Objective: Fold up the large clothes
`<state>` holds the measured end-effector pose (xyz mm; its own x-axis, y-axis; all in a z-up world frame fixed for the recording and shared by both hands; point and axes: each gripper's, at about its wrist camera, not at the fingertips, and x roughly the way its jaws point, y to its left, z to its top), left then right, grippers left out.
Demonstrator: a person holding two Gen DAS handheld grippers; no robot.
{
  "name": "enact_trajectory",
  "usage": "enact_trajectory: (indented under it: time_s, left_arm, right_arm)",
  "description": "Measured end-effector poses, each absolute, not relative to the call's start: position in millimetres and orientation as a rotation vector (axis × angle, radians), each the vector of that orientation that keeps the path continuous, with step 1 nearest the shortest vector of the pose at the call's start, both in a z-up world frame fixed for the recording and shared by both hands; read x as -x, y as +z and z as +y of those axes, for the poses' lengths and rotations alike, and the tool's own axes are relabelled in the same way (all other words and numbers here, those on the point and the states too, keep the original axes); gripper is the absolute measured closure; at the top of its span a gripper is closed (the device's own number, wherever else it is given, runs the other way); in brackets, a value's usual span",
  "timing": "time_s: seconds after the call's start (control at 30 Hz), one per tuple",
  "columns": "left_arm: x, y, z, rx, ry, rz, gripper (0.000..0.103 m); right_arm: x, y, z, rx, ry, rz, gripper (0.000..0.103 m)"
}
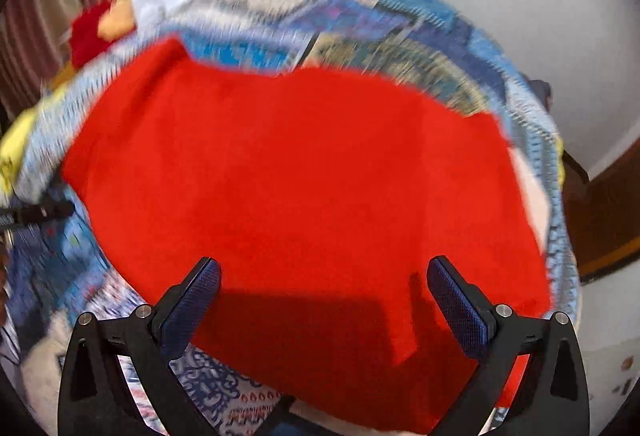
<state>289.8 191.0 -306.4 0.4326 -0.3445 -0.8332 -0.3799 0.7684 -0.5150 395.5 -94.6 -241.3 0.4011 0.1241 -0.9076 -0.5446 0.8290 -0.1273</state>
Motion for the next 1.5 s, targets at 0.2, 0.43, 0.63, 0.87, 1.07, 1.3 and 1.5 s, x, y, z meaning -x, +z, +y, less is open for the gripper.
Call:
enact_trajectory:
  time_s: [0.2,0.43,0.63,0.87,1.07,1.3,1.5]
  left_arm:
    - [-312.0,-329.6,204.6,0.934,-0.047,1.097,0.031]
    - [-350.2,-330.9,203.7,0.913,0.012,1.022,0.045]
    - [-371.2,-329.9,199.0,0.935,0.043,0.979,0.08]
    - [-370.5,-280.8,180.5,0.672,0.091,0.909,0.091]
    - [-352.6,-245.0,194.8,0.601,0.096,0.808,0.095]
    - [-348.3,-238.5,192.7,0.518,0.107,0.812,0.096]
    - [-354.4,-232.9,177.8,0.461,0.119,0.8,0.096]
  right_arm:
    - [-409.7,-248.1,-113.3,0.335,0.508,1.158,0.0]
    - [-407.8,-248.1,-112.8,0.345,0.522,1.144,0.0]
    - [-405.5,-246.4,-112.3,0.352,0.517,1.136,0.0]
    - [-400.1,-230.5,-99.7,0.408,0.499,1.078,0.0]
    - [-408.1,-212.9,-53.7,0.444,0.53,0.993,0.0]
    - [-422.2,-262.4,8.5,0.577,0.568,1.107,0.0]
    - [-418.6,-260.6,6.2,0.605,0.585,1.09,0.0]
